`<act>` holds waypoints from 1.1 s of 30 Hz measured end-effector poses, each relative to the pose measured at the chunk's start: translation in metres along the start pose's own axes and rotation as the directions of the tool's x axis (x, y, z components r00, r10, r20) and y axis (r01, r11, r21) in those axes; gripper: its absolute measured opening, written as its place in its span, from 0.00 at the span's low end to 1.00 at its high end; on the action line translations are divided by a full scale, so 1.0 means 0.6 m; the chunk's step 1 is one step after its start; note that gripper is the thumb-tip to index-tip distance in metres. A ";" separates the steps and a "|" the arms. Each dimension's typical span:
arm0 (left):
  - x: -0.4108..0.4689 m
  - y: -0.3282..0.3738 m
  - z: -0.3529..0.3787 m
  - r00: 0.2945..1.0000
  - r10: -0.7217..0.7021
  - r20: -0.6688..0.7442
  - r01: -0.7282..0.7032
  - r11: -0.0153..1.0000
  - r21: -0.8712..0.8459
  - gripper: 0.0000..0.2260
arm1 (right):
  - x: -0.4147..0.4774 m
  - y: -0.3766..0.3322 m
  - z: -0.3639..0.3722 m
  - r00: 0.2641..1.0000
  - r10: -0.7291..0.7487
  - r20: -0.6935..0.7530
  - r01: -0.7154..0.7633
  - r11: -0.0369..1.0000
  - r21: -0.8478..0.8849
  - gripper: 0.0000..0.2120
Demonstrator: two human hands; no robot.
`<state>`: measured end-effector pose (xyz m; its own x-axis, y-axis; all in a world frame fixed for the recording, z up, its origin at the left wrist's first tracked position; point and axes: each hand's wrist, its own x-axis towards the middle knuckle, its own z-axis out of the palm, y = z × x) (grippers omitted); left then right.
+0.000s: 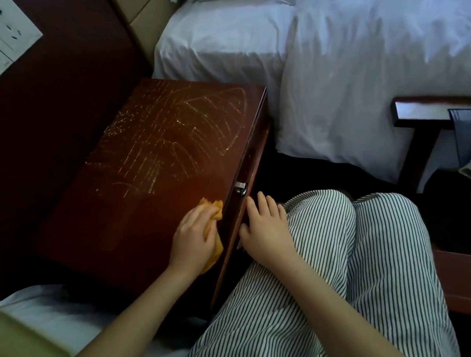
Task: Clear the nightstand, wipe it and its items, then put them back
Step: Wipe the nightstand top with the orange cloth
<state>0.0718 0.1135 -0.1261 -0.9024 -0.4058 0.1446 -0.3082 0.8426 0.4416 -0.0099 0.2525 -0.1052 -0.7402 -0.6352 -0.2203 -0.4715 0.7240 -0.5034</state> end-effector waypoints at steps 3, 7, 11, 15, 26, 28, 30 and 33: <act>-0.038 -0.030 -0.023 1.000 -0.006 0.017 0.006 1.000 -0.012 0.14 | -0.002 -0.005 0.004 1.000 -0.005 0.007 0.005 1.000 -0.012 0.27; 0.001 -0.047 -0.022 0.997 -0.073 0.006 0.073 0.997 -0.014 0.14 | -0.005 -0.014 0.013 0.999 -0.022 0.025 0.023 0.997 -0.068 0.27; 0.073 -0.020 0.006 0.993 -0.118 -0.006 0.118 0.993 -0.026 0.15 | -0.013 -0.018 0.015 1.000 -0.015 0.007 0.015 0.996 -0.084 0.27; 0.078 -0.001 0.024 0.999 -0.026 0.045 0.028 0.998 -0.055 0.15 | -0.017 -0.021 0.015 1.000 -0.002 -0.012 0.001 0.998 -0.068 0.27; -0.021 -0.121 -0.061 0.989 0.111 0.099 -0.097 0.986 -0.132 0.14 | -0.004 -0.034 0.029 0.994 -0.094 0.055 0.100 0.987 -0.129 0.28; -0.019 -0.151 -0.073 0.997 -0.081 0.007 0.081 0.994 -0.068 0.12 | -0.003 -0.034 0.032 0.987 -0.149 0.059 0.156 0.975 -0.159 0.28; -0.005 -0.161 -0.077 0.965 -0.250 -0.078 0.249 0.968 -0.027 0.13 | 0.000 -0.033 0.036 0.977 -0.197 0.077 0.209 0.960 -0.184 0.29; 0.022 -0.143 -0.067 0.921 -0.358 -0.156 0.357 0.933 -0.030 0.14 | 0.005 -0.035 0.042 0.967 -0.227 0.115 0.246 0.949 -0.198 0.30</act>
<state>0.0987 0.0216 -0.1268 -0.6736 -0.7303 0.1137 -0.6012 0.6309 0.4905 0.0096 0.2285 -0.1162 -0.5538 -0.8096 -0.1945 -0.7246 0.5836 -0.3665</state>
